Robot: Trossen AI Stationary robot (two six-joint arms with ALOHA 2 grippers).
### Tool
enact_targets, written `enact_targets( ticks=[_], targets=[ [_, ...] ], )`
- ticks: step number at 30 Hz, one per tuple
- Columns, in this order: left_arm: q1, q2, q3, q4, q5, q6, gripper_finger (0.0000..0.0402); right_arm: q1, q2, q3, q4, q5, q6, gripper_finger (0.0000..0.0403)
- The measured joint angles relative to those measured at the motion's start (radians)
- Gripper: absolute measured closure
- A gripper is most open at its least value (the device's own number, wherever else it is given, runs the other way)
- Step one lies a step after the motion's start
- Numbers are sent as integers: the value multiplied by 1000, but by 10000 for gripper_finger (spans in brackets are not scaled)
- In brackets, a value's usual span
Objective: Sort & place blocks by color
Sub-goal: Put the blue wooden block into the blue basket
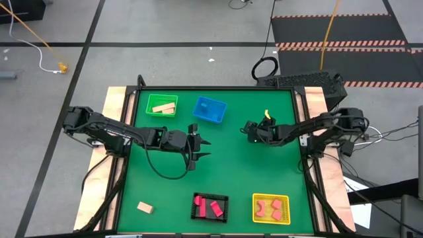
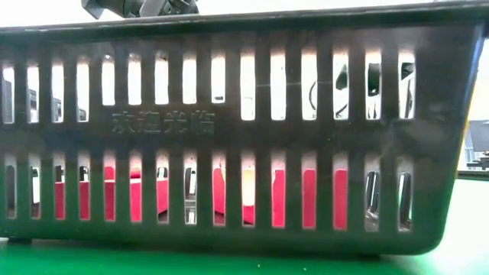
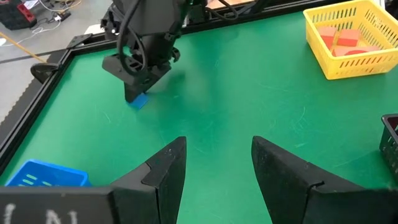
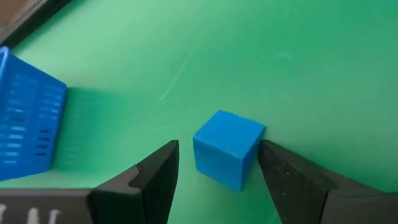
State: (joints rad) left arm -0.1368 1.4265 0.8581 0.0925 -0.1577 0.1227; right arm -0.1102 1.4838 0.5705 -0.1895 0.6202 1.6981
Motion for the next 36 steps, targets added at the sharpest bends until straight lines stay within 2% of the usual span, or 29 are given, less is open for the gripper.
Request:
enact_targets(
  ticks=[5,12,14,18,20,25,27,29,31,34,36],
  targets=[
    [0,0,0,1,0,0,217,-27,3,-5,49,4,-267,186],
    [0,0,0,2,0,-7,217,-53,1,-3,277,3,-746,186],
    [0,0,0,1,0,-19,217,-58,-4,-3,313,4,-789,186],
    [0,0,0,-13,0,-52,217,-71,-40,-2,296,5,-674,193],
    [0,0,0,-24,0,-57,218,-71,-51,-2,262,3,-708,197],
    [0,0,0,-50,0,-57,217,-65,-52,-2,203,-154,-1141,199],
    [0,0,0,-50,0,-59,218,-65,-52,-2,180,-200,-1243,199],
    [0,0,0,-48,0,-75,217,-66,-52,-2,170,-203,-1199,199],
    [0,0,0,-45,0,-90,217,-75,-52,-2,170,-204,-995,199],
    [0,0,0,-45,0,-100,218,-81,-53,0,159,-194,-579,199],
    [0,0,0,-43,0,-100,217,-72,-51,-1,144,-167,-449,199]
  ],
)
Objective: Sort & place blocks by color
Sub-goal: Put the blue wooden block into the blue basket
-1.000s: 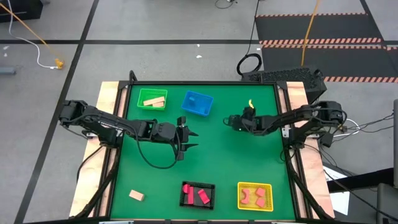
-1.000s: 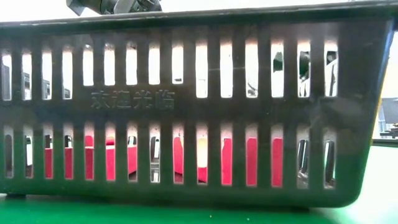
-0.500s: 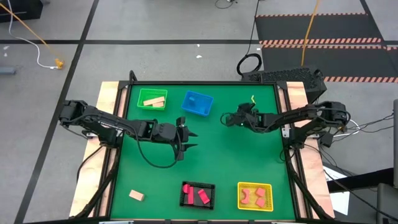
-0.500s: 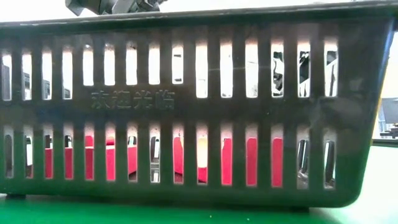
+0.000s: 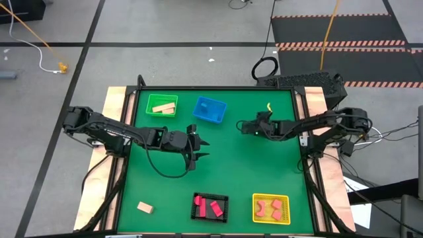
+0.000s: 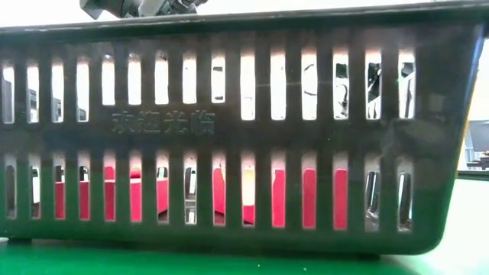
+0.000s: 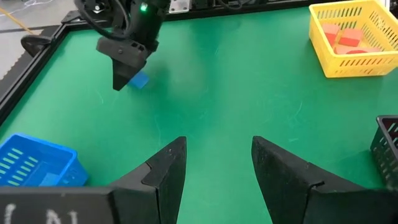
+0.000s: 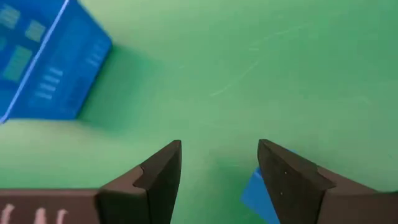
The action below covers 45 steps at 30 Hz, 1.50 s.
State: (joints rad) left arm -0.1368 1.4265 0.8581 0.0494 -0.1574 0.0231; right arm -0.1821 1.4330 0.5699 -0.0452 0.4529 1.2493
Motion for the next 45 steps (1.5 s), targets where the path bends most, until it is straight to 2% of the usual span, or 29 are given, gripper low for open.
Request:
enact_targets(
  ticks=[5,12,24,27,31,33,39,45],
  targets=[
    [0,0,0,7,0,-2,217,32,0,-1,-18,122,109,200],
    [0,0,0,4,0,-3,217,64,0,-1,-25,92,99,200],
    [0,0,0,-9,0,2,217,202,-1,-1,-41,72,158,200],
    [0,0,0,-25,0,3,217,242,-1,-1,-42,47,82,200],
    [0,0,0,-27,0,3,217,276,-1,-1,-42,-12,-172,200],
    [0,0,0,-28,0,9,217,287,-2,-1,-36,-10,-232,200],
    [-3,0,0,-31,0,-3,217,295,-78,-2,-1,-4,-78,200],
    [-3,0,0,-34,0,-7,218,389,-146,-1,89,143,-33,209]
  ],
)
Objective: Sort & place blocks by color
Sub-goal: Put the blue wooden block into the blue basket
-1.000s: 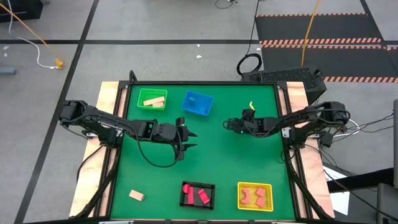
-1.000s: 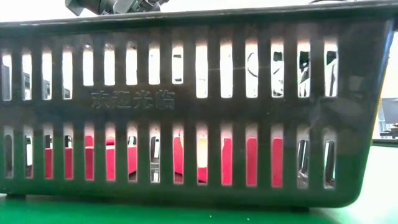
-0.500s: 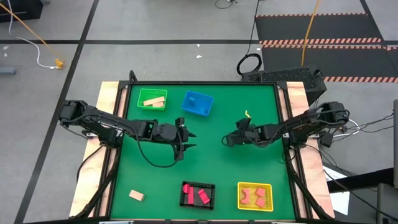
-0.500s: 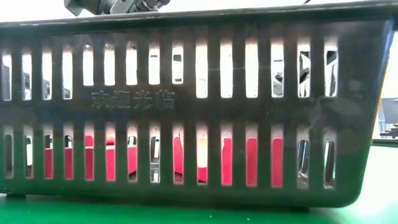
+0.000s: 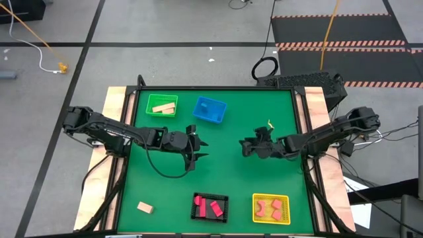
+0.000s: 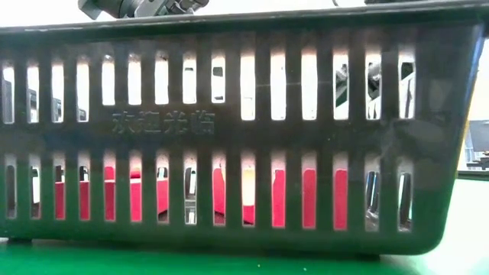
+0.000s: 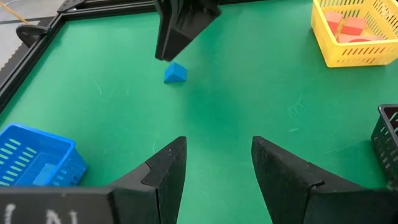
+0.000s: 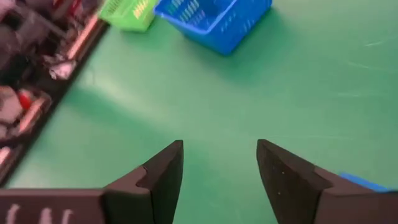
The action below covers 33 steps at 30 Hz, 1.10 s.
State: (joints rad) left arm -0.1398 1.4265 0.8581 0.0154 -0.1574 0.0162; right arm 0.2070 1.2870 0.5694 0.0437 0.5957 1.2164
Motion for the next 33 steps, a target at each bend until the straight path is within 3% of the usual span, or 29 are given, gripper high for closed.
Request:
enact_targets(
  ticks=[5,10,14,18,23,29,33],
  targets=[
    [0,0,0,-3,0,2,217,79,4,0,-8,112,95,237],
    [0,0,0,-4,0,4,218,161,9,0,52,108,158,259],
    [0,0,0,-5,0,5,217,213,8,0,194,104,43,261],
    [0,0,0,6,0,13,217,220,8,0,299,28,-86,261],
    [0,0,0,24,0,-1,218,196,8,0,387,90,-171,261],
    [0,0,0,30,0,-46,217,129,7,0,223,75,-91,261],
    [0,0,0,40,0,-52,217,79,-1,0,31,-14,14,258]
  ],
)
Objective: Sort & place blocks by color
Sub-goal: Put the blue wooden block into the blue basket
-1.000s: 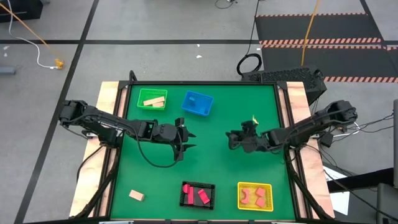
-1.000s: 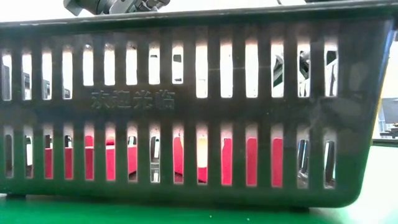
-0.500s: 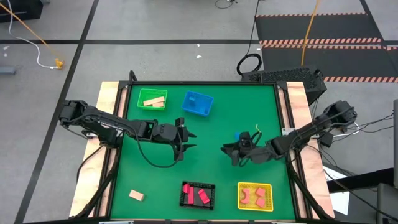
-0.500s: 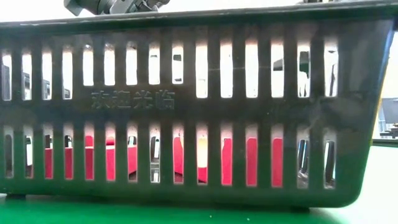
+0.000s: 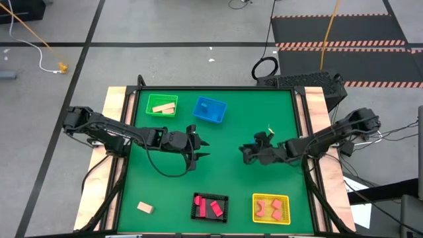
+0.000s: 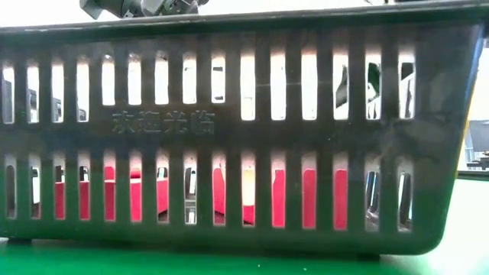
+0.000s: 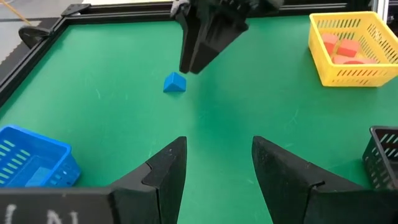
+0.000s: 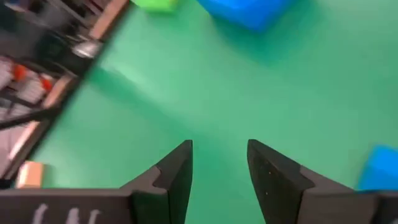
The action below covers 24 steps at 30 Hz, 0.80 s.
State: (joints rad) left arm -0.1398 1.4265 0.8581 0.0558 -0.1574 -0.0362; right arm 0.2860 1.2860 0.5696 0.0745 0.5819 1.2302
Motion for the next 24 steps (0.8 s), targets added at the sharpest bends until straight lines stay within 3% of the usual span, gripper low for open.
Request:
enact_targets(
  ticks=[5,9,12,24],
  targets=[
    [0,0,0,1,0,-20,217,-80,-20,43,-261,-185,58,227],
    [2,0,0,14,-1,-26,217,-134,-22,94,-454,-250,14,199],
    [2,0,0,38,-1,-26,217,-164,-22,102,-475,-289,13,181],
    [3,0,0,60,-2,-22,217,-201,33,101,-518,-215,132,168]
  ],
)
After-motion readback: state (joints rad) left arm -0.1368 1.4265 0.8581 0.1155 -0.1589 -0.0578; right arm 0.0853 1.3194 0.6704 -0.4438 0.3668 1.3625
